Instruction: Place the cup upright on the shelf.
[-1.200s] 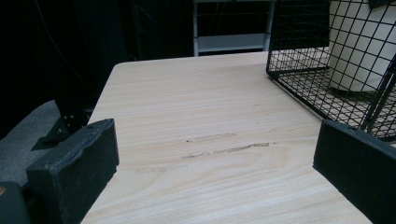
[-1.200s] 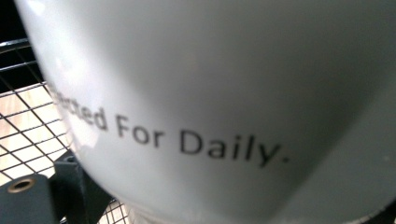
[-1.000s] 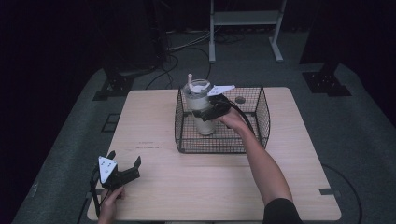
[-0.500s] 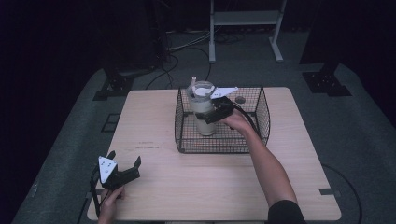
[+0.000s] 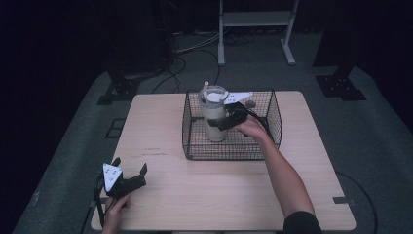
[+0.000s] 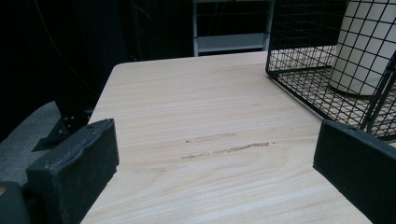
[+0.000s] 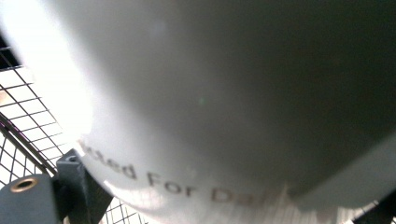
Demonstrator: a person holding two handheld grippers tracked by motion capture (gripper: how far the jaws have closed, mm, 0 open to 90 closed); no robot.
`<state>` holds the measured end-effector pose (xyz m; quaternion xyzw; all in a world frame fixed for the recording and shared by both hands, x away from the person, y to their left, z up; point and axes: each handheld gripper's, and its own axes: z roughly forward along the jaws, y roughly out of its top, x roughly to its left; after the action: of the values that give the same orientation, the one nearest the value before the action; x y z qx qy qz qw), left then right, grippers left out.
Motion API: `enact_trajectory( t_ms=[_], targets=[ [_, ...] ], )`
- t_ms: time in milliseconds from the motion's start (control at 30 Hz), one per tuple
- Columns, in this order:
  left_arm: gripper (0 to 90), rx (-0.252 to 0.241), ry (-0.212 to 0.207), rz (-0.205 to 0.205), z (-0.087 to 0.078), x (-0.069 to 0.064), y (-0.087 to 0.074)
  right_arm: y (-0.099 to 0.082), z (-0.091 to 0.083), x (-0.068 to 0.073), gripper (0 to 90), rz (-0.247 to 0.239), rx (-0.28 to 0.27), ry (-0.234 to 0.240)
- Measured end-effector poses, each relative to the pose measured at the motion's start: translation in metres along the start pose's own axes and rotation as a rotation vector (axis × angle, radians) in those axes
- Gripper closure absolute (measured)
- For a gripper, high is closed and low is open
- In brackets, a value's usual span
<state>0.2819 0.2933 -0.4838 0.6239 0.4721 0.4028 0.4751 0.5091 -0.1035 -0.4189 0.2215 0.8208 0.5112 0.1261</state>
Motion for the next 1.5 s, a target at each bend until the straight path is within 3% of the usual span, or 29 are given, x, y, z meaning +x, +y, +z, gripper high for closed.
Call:
enact_trajectory(
  t_ms=[467,1067,1500],
  targets=[
    [0.0,0.001,0.001,-0.004,0.001,0.000,0.000,-0.001,-0.005,0.000,7.9,-0.013,0.008,-0.009],
    [0.0,-0.001,-0.003,0.009,0.000,0.000,0.000,-0.006,-0.015,0.002,8.2,-0.014,0.065,-0.027],
    [0.0,-0.003,0.000,0.011,0.001,-0.001,0.000,-0.004,-0.041,0.002,8.3,-0.001,0.076,-0.068]
  ],
)
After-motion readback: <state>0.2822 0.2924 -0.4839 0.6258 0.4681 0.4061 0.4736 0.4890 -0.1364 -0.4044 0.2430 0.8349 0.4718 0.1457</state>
